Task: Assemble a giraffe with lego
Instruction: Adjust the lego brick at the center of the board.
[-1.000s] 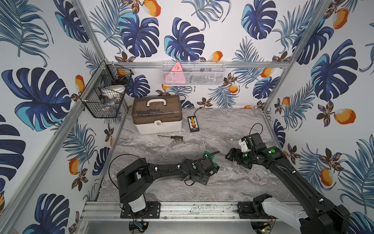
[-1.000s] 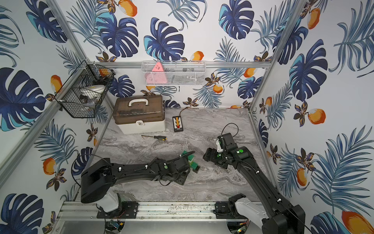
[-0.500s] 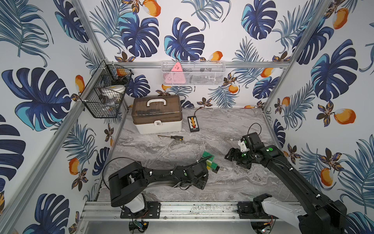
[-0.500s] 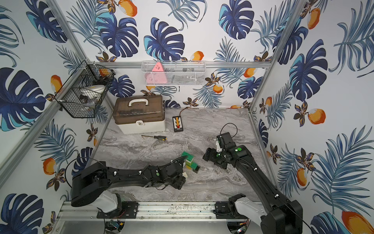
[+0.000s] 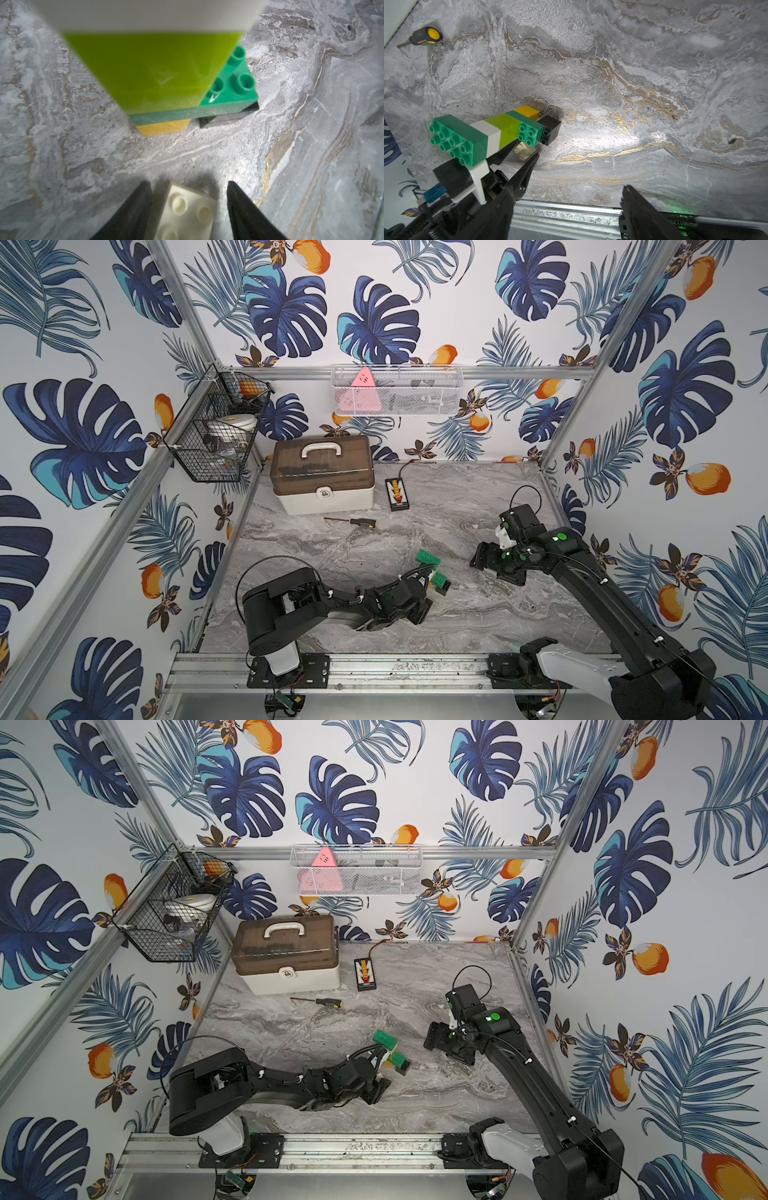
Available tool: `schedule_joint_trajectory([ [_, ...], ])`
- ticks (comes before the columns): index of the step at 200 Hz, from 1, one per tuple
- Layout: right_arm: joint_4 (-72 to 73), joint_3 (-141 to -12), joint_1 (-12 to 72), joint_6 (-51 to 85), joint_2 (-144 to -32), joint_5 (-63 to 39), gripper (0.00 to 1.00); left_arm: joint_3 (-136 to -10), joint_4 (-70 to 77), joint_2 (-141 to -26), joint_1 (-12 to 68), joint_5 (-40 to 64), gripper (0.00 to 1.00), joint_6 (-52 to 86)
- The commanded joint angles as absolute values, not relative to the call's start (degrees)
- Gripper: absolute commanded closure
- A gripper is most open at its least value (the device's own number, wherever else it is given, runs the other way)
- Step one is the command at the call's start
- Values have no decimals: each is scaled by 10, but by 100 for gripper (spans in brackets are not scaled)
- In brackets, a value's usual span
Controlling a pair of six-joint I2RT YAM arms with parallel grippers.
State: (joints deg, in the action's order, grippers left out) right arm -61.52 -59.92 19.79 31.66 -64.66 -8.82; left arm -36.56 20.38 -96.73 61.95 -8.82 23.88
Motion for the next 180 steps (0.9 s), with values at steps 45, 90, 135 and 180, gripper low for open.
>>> schedule_joint_trajectory([
  [45,-595,-575,198,341,-649,-91,17,-333,127,-919,645,-76,43,237],
  [90,-597,-570,199,342,-644,-87,17,-334,137,-936,645,-70,52,236],
  [135,-608,-565,198,345,-631,-81,17,-335,141,-943,645,-76,61,236],
  [180,-603,-556,198,353,-622,-83,17,-331,117,-912,646,-85,62,242],
])
